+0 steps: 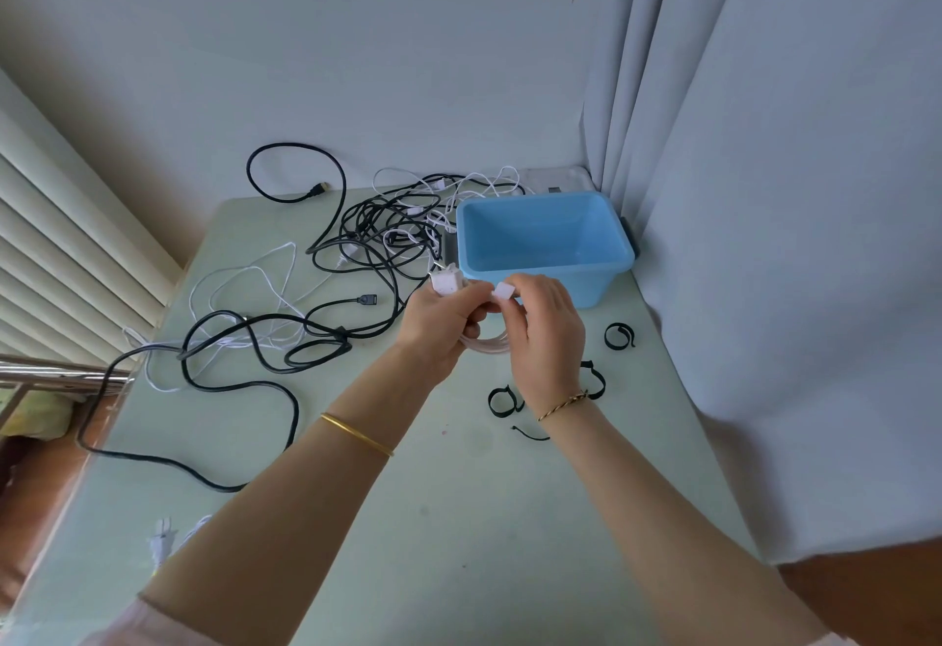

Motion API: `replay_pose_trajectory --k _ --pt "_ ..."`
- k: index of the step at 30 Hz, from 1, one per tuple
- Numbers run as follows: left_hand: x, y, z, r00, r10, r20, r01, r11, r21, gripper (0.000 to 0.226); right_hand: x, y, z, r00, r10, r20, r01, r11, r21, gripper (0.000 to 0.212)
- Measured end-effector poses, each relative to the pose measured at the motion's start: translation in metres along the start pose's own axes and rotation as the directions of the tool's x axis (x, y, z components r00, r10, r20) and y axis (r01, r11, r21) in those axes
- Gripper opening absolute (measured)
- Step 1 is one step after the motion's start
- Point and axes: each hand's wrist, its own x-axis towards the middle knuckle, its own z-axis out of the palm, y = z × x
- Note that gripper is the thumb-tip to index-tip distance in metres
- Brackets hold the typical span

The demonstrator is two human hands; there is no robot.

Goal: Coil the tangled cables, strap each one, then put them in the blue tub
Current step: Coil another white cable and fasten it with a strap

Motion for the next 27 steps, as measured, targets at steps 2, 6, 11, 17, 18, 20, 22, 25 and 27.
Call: replay_pose_trajectory --k 2,6,11,17,18,20,22,25,27 --pt "0.001 0.000 -0.001 1.000 0.019 0.003 -0.019 1.000 0.015 0.020 0.002 -0.002 0.000 0.998 0.056 0.037 -0.057 0.998 0.014 0.013" --pt "0.002 -0.002 -0.002 0.998 0.058 0.008 -0.059 0.997 0.055 0.013 0.008 -0.007 0.002 0.921 0.358 0.153 -0.388 0.876 0.287 0.004" --pt "-0.001 -0.009 -0.001 0.987 0.159 -0.014 -0.156 0.977 0.146 0.010 0.016 -0.015 0.000 0.697 0.633 0.337 -0.697 0.485 0.529 0.008" --pt "-0.002 -0.010 0.001 0.973 0.231 -0.024 -0.221 0.952 0.211 0.013 0.026 -0.018 0.000 0.528 0.746 0.405 -0.789 0.256 0.558 0.016" --pt "-0.002 -0.010 0.001 0.972 0.234 -0.020 -0.224 0.951 0.211 0.013 0.028 -0.019 -0.001 0.510 0.755 0.412 -0.793 0.228 0.565 0.021" --pt "-0.002 -0.011 0.000 0.972 0.233 -0.018 -0.225 0.952 0.206 0.014 0.029 -0.020 -0.002 0.486 0.764 0.424 -0.800 0.194 0.567 0.029" --pt "-0.001 -0.011 -0.002 0.973 0.231 -0.020 -0.223 0.954 0.199 0.015 0.029 -0.020 -0.003 0.507 0.760 0.407 -0.805 0.249 0.538 0.027" --pt "0.001 -0.011 -0.005 0.973 0.230 -0.011 -0.222 0.952 0.208 0.020 0.028 -0.019 -0.006 0.615 0.702 0.359 -0.777 0.462 0.428 0.009" --pt "0.002 -0.009 -0.008 0.973 0.232 -0.009 -0.225 0.950 0.214 0.021 0.030 -0.017 -0.007 0.677 0.627 0.385 -0.736 0.575 0.357 0.002"
